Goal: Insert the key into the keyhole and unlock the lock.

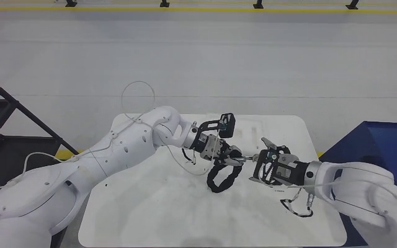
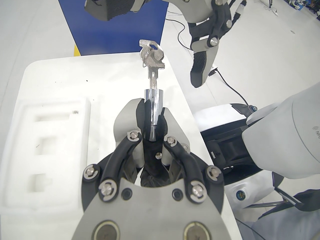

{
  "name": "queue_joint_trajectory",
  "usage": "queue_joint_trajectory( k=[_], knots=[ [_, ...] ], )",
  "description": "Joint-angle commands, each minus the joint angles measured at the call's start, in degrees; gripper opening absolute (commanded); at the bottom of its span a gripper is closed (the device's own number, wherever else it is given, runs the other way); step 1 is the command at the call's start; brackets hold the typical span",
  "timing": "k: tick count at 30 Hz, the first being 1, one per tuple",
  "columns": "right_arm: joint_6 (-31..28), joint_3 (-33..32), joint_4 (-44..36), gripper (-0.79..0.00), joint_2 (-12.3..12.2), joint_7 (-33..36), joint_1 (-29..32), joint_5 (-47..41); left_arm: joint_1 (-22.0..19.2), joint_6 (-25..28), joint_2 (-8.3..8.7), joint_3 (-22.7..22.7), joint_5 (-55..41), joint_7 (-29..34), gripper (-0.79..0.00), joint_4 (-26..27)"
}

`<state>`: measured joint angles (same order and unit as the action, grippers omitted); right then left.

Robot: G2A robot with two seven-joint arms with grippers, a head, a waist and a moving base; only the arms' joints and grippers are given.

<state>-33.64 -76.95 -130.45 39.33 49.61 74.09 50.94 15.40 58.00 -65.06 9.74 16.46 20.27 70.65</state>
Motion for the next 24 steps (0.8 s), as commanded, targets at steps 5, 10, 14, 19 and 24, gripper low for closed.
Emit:
queue_joint_trajectory(
  k=[5, 10, 14, 19, 24],
  knots=[
    [0.29, 0.78, -1.45, -0.668, 0.12, -0.16, 1.00, 3.73, -0.22, 0.00, 0.02, 0.00, -2.51, 2.56, -0.785, -0.04],
    [1.01, 0.55, -2.08, -0.736, 0.24, -0.38, 1.23, 4.61, -0.41, 0.00, 0.04, 0.00, -3.77, 3.63, -0.785, -0.09],
    [1.16, -0.03, -2.27, -0.785, 0.30, -0.73, 1.54, 3.68, -0.52, 0.00, 0.04, 0.00, -4.55, 4.41, -0.785, -0.05],
    [0.81, -0.77, -1.90, -0.785, 0.35, -0.72, 2.00, -0.30, -0.62, 0.00, 0.03, 0.00, -5.09, 5.05, -0.785, -0.10],
    [1.89, -1.42, -0.84, -0.785, 0.46, -0.43, 1.92, -5.16, -0.70, 0.00, -0.02, 0.00, -5.07, 5.40, -0.785, 0.11]
  ],
)
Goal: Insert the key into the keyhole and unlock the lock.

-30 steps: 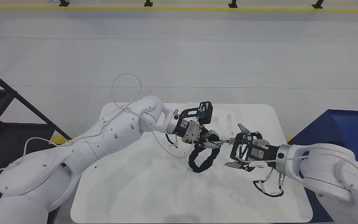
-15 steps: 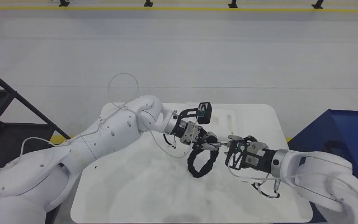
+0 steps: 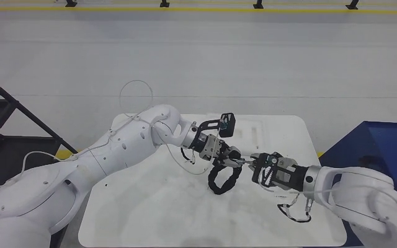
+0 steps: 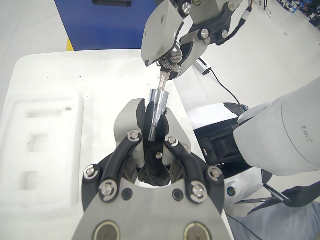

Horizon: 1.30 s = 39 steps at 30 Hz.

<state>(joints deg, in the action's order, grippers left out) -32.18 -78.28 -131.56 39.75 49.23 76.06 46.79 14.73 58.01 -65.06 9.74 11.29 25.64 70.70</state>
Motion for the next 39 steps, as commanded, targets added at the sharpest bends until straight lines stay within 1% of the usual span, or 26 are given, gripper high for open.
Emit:
queue_joint_trajectory(
  k=[1, 12, 16, 23, 30, 31, 32, 33, 36, 39],
  knots=[
    [0.88, -0.14, 0.60, -0.785, 0.08, -0.18, -0.09, -2.29, -0.05, 0.00, -0.03, 0.00, 0.19, -0.06, -0.785, 0.14],
    [5.98, -0.58, 3.79, -0.785, 0.50, 1.42, -1.54, -14.11, -0.47, 0.00, -0.14, 0.00, 2.29, -0.98, -0.785, 0.82],
    [8.93, -0.37, 5.07, -0.785, 0.71, 2.19, -1.91, -18.31, -0.79, 0.00, -0.11, 0.00, 4.04, -2.35, -0.785, 1.22],
    [16.28, 0.31, 7.99, -0.785, 1.29, 2.81, -2.81, -28.04, -0.85, 0.00, 0.06, 0.00, 8.35, -5.69, -0.785, 1.41],
    [19.44, 1.14, 9.28, -0.785, 1.67, 4.60, -4.02, -32.54, -0.39, 0.00, 0.28, 0.00, 11.76, -7.85, -0.785, 1.10],
    [19.60, 1.30, 9.53, -0.526, 1.71, 4.98, -4.25, -32.76, -0.29, 0.00, 0.30, 0.00, 12.14, -7.86, -0.785, 0.87],
    [19.80, 1.40, 9.78, -0.302, 1.75, 5.20, -4.47, -32.86, -0.22, 0.00, 0.32, 0.00, 12.48, -7.96, -0.785, 0.61],
    [19.91, 1.44, 10.04, 0.000, 1.79, 5.30, -4.62, -32.89, -0.08, 0.00, 0.35, 0.00, 12.89, -7.83, -0.785, 0.14],
    [19.85, 1.20, 10.46, 0.000, 1.83, 5.44, -4.79, -32.78, 0.33, 0.00, 0.37, 0.00, 13.95, -7.89, -0.785, -0.89],
    [18.36, 0.82, 10.59, 0.000, 1.79, 5.65, -4.66, -31.64, 0.89, 0.00, 0.34, 0.00, 15.37, -8.01, -0.785, -2.10]
  ],
)
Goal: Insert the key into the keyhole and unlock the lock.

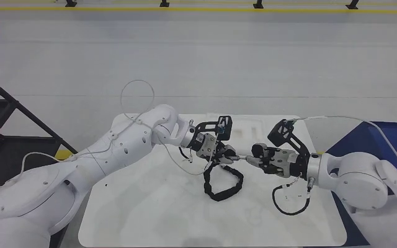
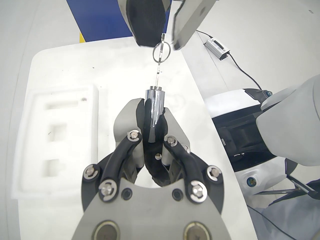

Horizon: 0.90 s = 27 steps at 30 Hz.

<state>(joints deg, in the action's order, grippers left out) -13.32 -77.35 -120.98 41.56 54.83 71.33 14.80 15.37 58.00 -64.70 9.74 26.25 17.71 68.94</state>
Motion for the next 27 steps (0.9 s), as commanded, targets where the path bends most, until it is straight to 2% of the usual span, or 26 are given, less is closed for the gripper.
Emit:
queue_joint_trajectory(
  k=[1, 13, 20, 21, 23, 24, 27],
  knots=[
    [-1.64, -0.15, 0.05, 0.000, -0.04, 0.20, 0.10, 0.81, 0.51, 0.00, -0.04, 0.00, 1.01, 0.12, -0.785, -0.90],
    [-15.23, 3.06, 3.88, 0.000, 0.23, -1.80, -0.40, 8.45, 4.38, 0.00, -0.79, 0.00, 7.47, 2.13, -0.785, -7.85],
    [-19.74, 4.89, 7.52, 0.000, 0.59, -3.94, -1.55, 10.21, 7.40, 0.00, -2.61, 0.00, 12.91, 1.87, -0.785, -10.56],
    [-20.10, 4.98, 7.92, 0.000, 0.62, -4.13, -1.67, 10.35, 7.79, 0.00, -2.96, 0.00, 13.88, 1.27, -0.763, -11.00],
    [-20.66, 5.09, 8.57, 0.000, 0.67, -4.48, -1.84, 10.42, 8.43, 0.00, -3.63, 0.00, 15.92, 0.16, -0.299, -12.07],
    [-20.89, 5.09, 8.90, 0.000, 0.67, -4.53, -1.93, 10.52, 8.76, 0.00, -3.97, 0.00, 16.67, -0.48, 0.000, -12.68],
    [-21.48, 5.15, 9.56, 0.000, 0.69, -4.49, -2.17, 10.44, 8.94, 0.00, -4.81, 0.00, 18.87, -3.68, 0.000, -14.29]
  ],
)
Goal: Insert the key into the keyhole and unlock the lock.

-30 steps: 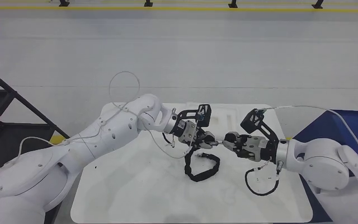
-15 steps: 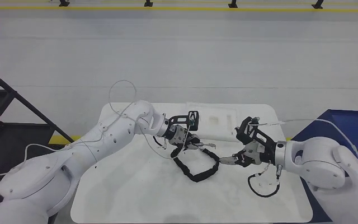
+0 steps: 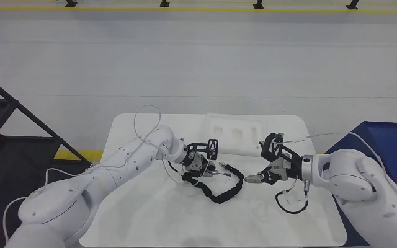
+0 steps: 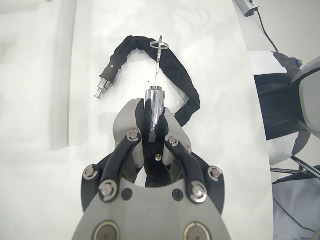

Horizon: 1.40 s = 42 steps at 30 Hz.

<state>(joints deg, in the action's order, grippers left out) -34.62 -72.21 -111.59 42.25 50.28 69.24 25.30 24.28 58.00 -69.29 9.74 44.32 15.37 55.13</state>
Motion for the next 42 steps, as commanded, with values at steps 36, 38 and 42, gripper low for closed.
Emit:
queue_joint_trajectory(
  k=[36, 38, 42],
  knots=[
    [-15.73, 14.45, 25.58, 0.000, 5.66, -2.71, -33.61, -10.07, -16.67, 0.00, 10.67, 0.00, 11.58, -49.93, 0.000, 0.50],
    [-16.11, 15.44, 27.14, 0.000, 6.11, -2.60, -35.70, -10.53, -17.32, 0.00, 10.88, 0.00, 9.74, -47.48, 0.000, 0.88],
    [-17.67, 17.27, 30.57, 0.000, 7.03, -3.81, -38.97, -11.38, -18.01, 0.00, 11.18, 0.00, 6.38, -44.25, 0.000, 1.62]
  ],
)
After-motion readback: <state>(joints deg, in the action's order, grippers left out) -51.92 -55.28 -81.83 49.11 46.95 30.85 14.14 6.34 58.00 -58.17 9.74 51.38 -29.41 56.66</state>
